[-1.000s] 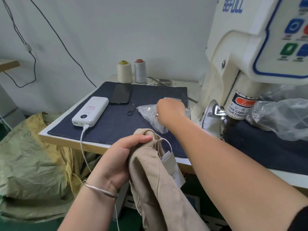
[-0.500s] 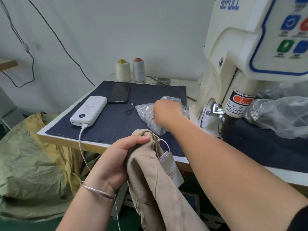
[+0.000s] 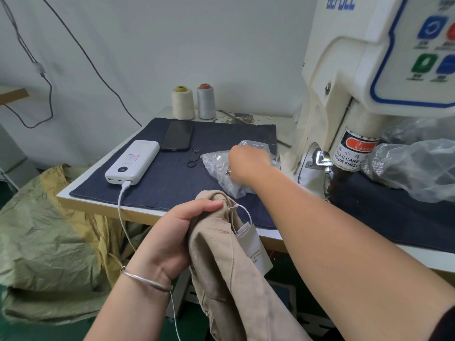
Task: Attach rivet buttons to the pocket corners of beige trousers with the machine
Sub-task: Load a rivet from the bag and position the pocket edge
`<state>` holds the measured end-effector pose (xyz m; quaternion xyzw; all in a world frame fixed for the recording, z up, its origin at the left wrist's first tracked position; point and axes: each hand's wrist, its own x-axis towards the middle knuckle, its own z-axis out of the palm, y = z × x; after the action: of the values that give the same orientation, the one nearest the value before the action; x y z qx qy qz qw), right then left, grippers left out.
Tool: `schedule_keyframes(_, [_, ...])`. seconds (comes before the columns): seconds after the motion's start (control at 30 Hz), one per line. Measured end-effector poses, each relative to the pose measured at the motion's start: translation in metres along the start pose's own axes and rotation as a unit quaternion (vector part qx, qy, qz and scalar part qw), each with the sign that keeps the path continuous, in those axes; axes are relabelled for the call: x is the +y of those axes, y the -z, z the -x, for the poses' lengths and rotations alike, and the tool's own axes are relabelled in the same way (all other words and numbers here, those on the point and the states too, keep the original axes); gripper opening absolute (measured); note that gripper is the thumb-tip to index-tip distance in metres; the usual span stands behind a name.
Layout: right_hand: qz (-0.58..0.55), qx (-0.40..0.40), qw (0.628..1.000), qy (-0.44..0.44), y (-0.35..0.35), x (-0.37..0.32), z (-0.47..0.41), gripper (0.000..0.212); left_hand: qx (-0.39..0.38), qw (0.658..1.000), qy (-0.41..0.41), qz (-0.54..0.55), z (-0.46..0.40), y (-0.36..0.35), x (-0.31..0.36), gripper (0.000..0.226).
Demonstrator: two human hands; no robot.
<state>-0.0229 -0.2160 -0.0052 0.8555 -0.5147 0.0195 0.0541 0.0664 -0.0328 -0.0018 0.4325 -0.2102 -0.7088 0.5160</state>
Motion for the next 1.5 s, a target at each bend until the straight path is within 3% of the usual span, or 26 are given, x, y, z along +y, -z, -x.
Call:
schedule_keyframes(0.23, [-0.011,-0.005,1.000,0.003,-0.0022,0.0028,-0.0010,0.026,0.004,1.000,-0.001,-0.003,0.0002,-0.0010,-0.0016,0.017])
schedule_keyframes(0.47, [-0.007,-0.010,1.000,0.004,-0.0007,0.0041,-0.0008,0.012,0.006,1.000,-0.003,-0.008,-0.0017,0.0006,-0.0023,0.018])
schedule_keyframes(0.63, [-0.007,-0.013,1.000,0.021,-0.0023,0.0051,-0.0012,0.029,0.009,1.000,0.001,-0.008,-0.0023,0.0004,-0.0019,0.015])
schedule_keyframes(0.77, [-0.007,-0.007,1.000,0.023,-0.0034,0.0056,-0.0008,0.031,0.011,1.000,0.001,-0.004,-0.0027,-0.0010,-0.0015,0.014])
schedule_keyframes(0.97, [0.005,-0.018,1.000,0.013,-0.0005,0.0045,0.0004,0.016,0.011,1.000,0.004,-0.003,-0.0040,0.0000,-0.0017,0.017])
schedule_keyframes(1.13, [0.001,-0.006,1.000,0.010,-0.0012,0.0031,0.0011,0.029,0.008,1.000,0.004,-0.002,-0.0033,0.0008,-0.0017,0.020])
schedule_keyframes(1.5, [-0.008,0.006,1.000,0.014,-0.0009,0.0041,0.0065,0.031,0.009,1.000,-0.010,-0.003,-0.0030,-0.0002,-0.0027,0.018])
